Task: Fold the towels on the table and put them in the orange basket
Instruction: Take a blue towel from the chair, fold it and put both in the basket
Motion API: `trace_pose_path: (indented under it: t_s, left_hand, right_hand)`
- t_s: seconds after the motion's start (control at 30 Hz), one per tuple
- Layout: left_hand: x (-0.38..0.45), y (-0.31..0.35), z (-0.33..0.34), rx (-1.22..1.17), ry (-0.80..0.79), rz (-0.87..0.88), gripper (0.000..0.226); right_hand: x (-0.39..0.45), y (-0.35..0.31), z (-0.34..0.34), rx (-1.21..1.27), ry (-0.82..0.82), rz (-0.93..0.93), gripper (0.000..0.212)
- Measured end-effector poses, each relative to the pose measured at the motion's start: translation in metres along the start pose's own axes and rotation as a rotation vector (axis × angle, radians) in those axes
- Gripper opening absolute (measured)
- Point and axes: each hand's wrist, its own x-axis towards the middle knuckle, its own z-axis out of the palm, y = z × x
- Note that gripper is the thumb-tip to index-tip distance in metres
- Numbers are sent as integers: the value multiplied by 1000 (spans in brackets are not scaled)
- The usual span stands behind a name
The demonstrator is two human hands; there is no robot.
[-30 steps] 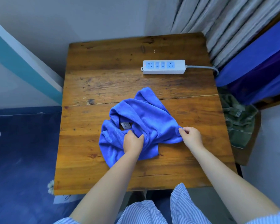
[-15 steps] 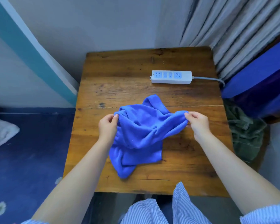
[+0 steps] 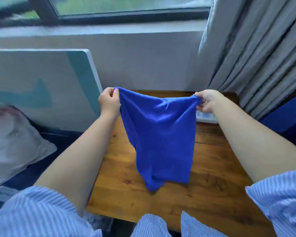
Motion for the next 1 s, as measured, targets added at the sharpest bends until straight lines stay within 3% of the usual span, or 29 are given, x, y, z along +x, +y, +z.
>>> trace_pose_path:
  t_s: [0.17, 0.37, 0.57, 0.7, 0.83, 0.93, 1.0]
  left_hand:
    - [41, 63, -15, -169, 127, 47, 35]
    - [74, 89, -51, -245, 292, 86, 23]
    - [44, 33, -59, 180, 106, -29, 35]
    - [10, -28, -58, 550, -110, -199, 21]
    - [-27, -92, -57, 820, -307, -401, 28]
    - [-57, -126, -61, 952, -473, -514, 28]
    - [-79, -150, -64, 1067, -624, -558, 31]
  right_hand:
    - [-28, -76, 42, 96, 15, -409, 29]
    - [-63, -134, 49, 14, 26, -702, 28]
    - [-42, -71, 41, -383, 67, -606, 27]
    - [-19, 10, 32, -645, 110, -458, 14]
    - [-8, 93, 10, -940, 105, -183, 21]
    - [-11, 150, -10, -1054, 78, -106, 46]
    - [-13, 186, -18, -1137, 46, -47, 50]
